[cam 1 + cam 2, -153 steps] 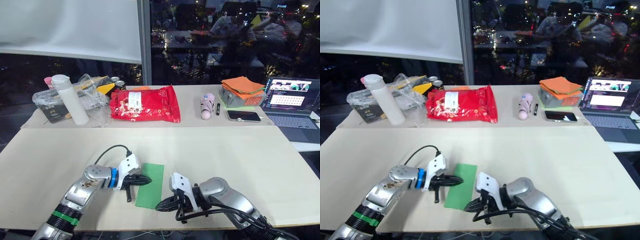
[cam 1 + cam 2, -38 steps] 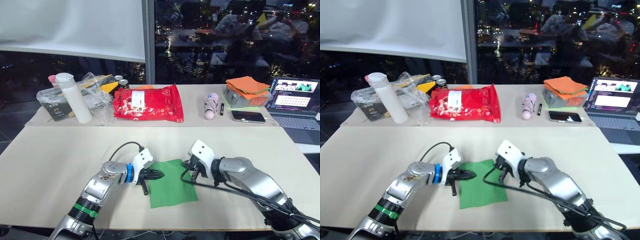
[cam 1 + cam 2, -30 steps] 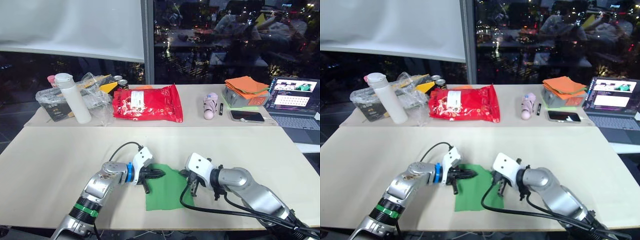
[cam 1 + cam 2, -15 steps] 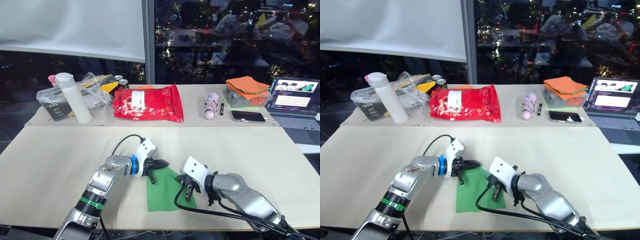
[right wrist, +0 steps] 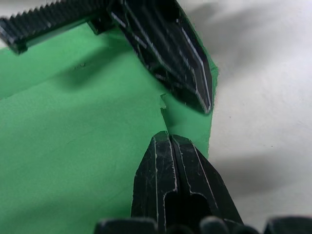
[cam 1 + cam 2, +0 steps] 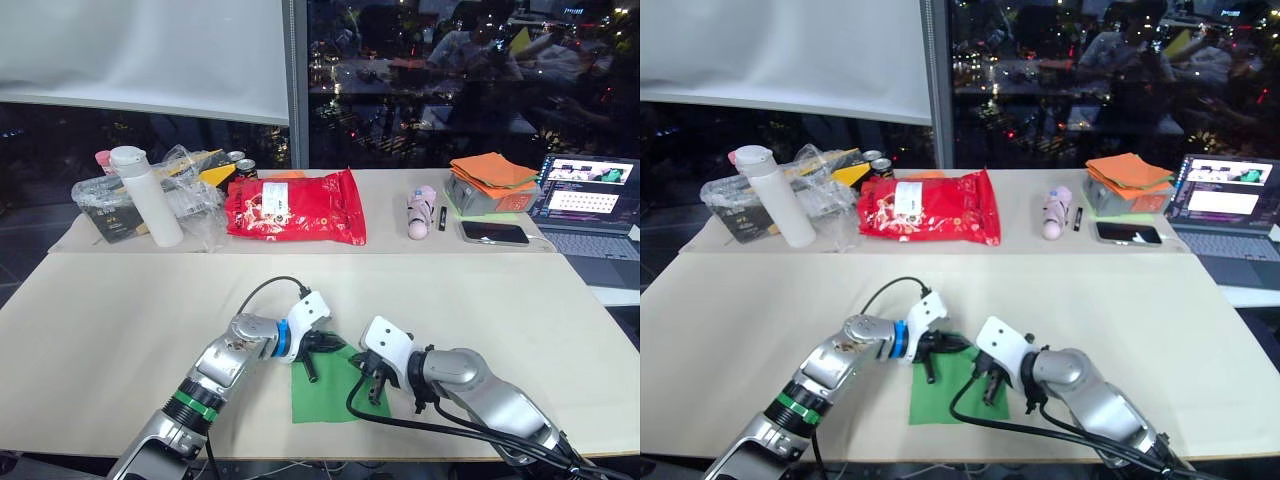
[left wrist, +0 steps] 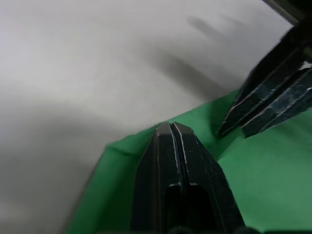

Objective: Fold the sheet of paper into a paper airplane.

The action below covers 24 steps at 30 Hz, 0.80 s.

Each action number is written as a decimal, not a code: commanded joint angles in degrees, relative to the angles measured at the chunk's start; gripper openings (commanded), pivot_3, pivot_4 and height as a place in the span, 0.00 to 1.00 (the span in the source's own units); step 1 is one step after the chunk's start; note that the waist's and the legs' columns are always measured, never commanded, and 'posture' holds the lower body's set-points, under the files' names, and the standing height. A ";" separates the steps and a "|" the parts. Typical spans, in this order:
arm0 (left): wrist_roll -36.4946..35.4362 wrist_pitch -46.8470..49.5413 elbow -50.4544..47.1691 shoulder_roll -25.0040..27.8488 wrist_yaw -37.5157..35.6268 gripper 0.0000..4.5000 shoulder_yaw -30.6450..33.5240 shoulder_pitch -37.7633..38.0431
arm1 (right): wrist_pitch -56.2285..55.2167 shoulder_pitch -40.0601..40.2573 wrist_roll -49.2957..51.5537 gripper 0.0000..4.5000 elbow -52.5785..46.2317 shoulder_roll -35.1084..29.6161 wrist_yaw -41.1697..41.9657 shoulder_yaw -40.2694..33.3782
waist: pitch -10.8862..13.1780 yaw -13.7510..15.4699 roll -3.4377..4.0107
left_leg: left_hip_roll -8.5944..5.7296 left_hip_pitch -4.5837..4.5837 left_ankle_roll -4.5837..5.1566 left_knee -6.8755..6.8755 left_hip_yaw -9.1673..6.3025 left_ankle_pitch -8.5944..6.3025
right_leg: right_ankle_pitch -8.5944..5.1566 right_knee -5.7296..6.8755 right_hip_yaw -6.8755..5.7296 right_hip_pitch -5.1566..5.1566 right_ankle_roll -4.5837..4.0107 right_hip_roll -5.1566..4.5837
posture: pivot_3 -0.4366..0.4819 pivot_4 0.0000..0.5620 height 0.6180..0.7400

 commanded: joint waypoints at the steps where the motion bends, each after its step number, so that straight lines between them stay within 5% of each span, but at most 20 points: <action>1: 1.16 -0.18 0.58 -0.24 -0.30 0.00 -1.50 0.12 | 1.20 0.00 0.83 0.07 -1.88 -0.48 0.81 -0.89 | -0.01 0.03 0.00 | 0.00 0.00 0.00 0.00 0.00 0.00 | 0.00 0.00 0.00 0.00 0.00 0.00 | 0.48 0.27 0.93; 7: 0.59 0.58 0.17 -0.42 1.15 0.00 0.17 1.06 | 6.38 0.93 6.25 0.49 -7.75 -3.25 3.72 -6.19 | -0.01 0.11 -0.01 | -0.01 -0.02 0.00 0.01 0.00 0.00 | 0.00 -0.02 0.00 0.02 0.00 0.00 | 0.48 0.27 0.93; 13: 0.60 1.34 -1.18 0.22 0.97 0.00 0.54 2.56 | 14.51 0.71 20.17 0.49 -12.34 -1.92 7.28 -18.63 | -0.01 -0.11 -0.02 | 0.01 0.03 0.00 0.00 0.00 0.00 | 0.00 0.01 0.01 0.04 0.00 0.00 | 0.48 0.27 0.93; 20: 0.48 2.13 -2.12 0.19 1.39 0.00 0.71 2.91 | 10.81 -1.69 14.98 0.01 -4.05 1.50 -0.34 -14.76 | -0.03 0.00 -0.03 | 0.00 0.08 0.00 -0.01 0.00 0.00 | 0.00 -0.01 0.00 0.06 0.00 0.00 | 0.48 0.27 0.93; 24: 0.30 3.00 -3.15 0.36 1.69 0.00 0.95 3.25 | 8.94 -2.16 13.99 0.01 2.24 5.94 -2.38 -11.40 | -0.04 -0.12 -0.01 | 0.01 0.08 0.00 -0.04 0.00 0.00 | 0.00 0.01 0.00 0.03 -0.01 0.00 | 0.48 0.27 0.93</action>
